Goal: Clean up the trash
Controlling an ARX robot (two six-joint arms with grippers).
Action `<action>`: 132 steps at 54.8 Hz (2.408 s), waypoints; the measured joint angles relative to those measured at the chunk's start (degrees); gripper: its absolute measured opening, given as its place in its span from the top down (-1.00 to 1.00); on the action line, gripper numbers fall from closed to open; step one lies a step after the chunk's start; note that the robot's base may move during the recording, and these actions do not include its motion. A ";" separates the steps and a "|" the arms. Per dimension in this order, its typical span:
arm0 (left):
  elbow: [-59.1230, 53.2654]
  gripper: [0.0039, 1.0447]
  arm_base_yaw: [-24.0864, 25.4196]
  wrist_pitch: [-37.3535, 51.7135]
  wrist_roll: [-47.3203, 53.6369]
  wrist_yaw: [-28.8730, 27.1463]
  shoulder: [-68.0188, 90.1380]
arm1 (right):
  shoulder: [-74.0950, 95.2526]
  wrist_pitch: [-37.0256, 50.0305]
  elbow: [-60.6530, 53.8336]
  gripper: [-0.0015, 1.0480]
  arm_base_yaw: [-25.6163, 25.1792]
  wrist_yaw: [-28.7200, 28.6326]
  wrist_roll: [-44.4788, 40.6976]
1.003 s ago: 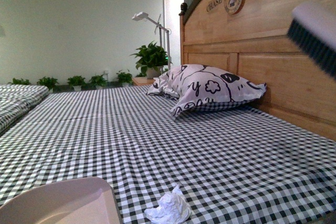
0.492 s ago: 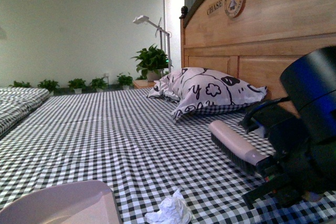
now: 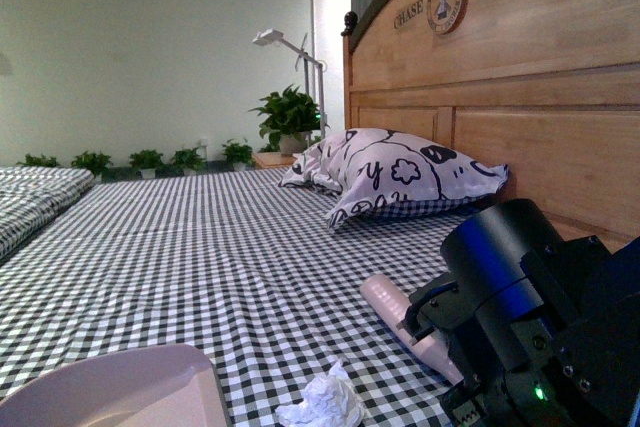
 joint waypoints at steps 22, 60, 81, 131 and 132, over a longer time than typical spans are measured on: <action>0.00 0.47 -0.02 0.00 0.00 0.00 0.00 | -9.18 -11.56 -3.56 0.61 10.67 -22.01 7.76; 0.00 0.47 -0.02 0.00 0.02 0.00 0.00 | -14.45 -4.92 -3.41 0.61 -1.07 -24.65 12.81; -3.17 0.47 -0.02 13.03 -6.95 2.16 -0.83 | -15.41 -0.39 -3.65 0.61 -20.85 -19.52 10.32; -12.09 0.47 8.39 50.80 -89.35 -16.94 -35.41 | -54.36 8.02 -13.90 0.61 -32.13 -35.08 12.70; -12.24 0.47 8.48 50.42 -89.79 -17.00 -36.04 | -54.86 7.96 -14.10 0.61 -32.37 -35.91 12.79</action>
